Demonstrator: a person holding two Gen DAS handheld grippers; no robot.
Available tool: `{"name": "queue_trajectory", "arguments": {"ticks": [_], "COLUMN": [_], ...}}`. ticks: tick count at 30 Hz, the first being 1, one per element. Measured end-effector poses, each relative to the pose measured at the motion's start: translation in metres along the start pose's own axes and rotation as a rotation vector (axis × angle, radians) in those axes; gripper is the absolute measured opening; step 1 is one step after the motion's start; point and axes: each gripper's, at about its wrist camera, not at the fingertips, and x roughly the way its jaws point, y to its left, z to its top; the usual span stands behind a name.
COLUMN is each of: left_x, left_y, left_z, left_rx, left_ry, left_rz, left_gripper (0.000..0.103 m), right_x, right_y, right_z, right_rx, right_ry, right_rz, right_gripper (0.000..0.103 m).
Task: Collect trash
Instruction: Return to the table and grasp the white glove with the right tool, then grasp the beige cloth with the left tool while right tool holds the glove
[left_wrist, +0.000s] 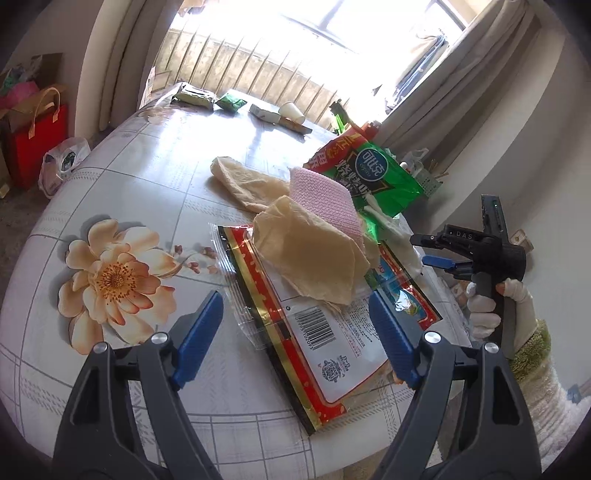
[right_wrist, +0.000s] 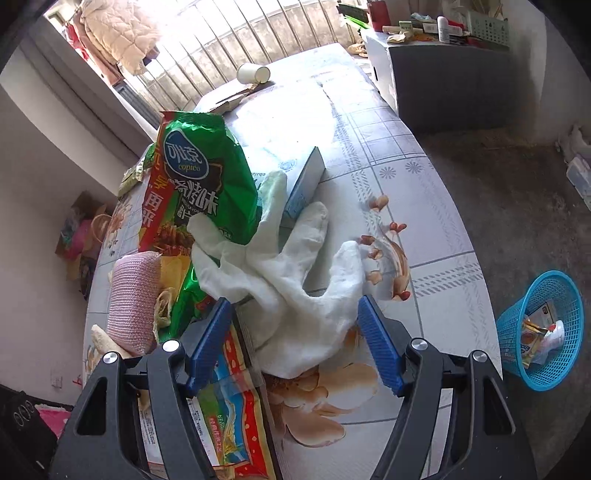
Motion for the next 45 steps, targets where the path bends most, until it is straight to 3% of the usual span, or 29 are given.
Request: {"name": "queue_trajectory", "arguments": {"ticks": [2,5,10,12,18,27,32,35,38,43,45], "left_x": [-0.005,-0.010,-0.012,-0.011,-0.014,0.006,0.042,0.073,0.098,0.110,0.106], "left_y": [0.001,0.002,0.003,0.001,-0.005,-0.035,-0.040,-0.039,-0.038,-0.045,-0.046], "left_z": [-0.005,-0.013,-0.023,-0.025,-0.010,0.051,0.073,0.073,0.066,0.056,0.056], "left_rx": [0.008,0.020,0.003,0.002,0.016,0.257,0.309,0.284,0.282,0.322,0.335], "left_ry": [-0.001,0.015,0.044,0.048,0.008,-0.014,0.084,0.167,0.228,0.261,0.271], "left_rz": [-0.006,-0.013,-0.013,-0.008,-0.010,0.042,0.020,0.028,0.068,0.135,0.140], "left_gripper": [0.077,0.077,0.077,0.077,0.077,0.077,0.077,0.077,0.076,0.043,0.020], "right_x": [0.009,0.015,0.013,0.010,-0.005,-0.064,-0.110,-0.120,-0.113,-0.084,-0.075], "right_y": [0.000,0.008,0.012,0.010,-0.004,-0.028,-0.026,-0.019,-0.004,0.013,0.015], "right_z": [0.000,-0.003,-0.011,-0.014,-0.021,-0.033,-0.038,-0.039,-0.046,-0.065,-0.070], "right_rx": [-0.001,-0.057,-0.090,-0.079,-0.037,-0.007,-0.012,-0.015,-0.041,-0.067,-0.068], "right_ry": [0.006,-0.011,-0.033,-0.044,-0.082,-0.223,-0.313,-0.301,-0.265,-0.187,-0.161], "right_rz": [-0.025,-0.085,-0.129,-0.134,-0.151,-0.140,-0.027,0.096,0.149,0.184,0.193], "right_gripper": [0.068,0.055,0.020,0.016,0.013,0.012,0.012,0.012,0.012,0.012,0.012]}}
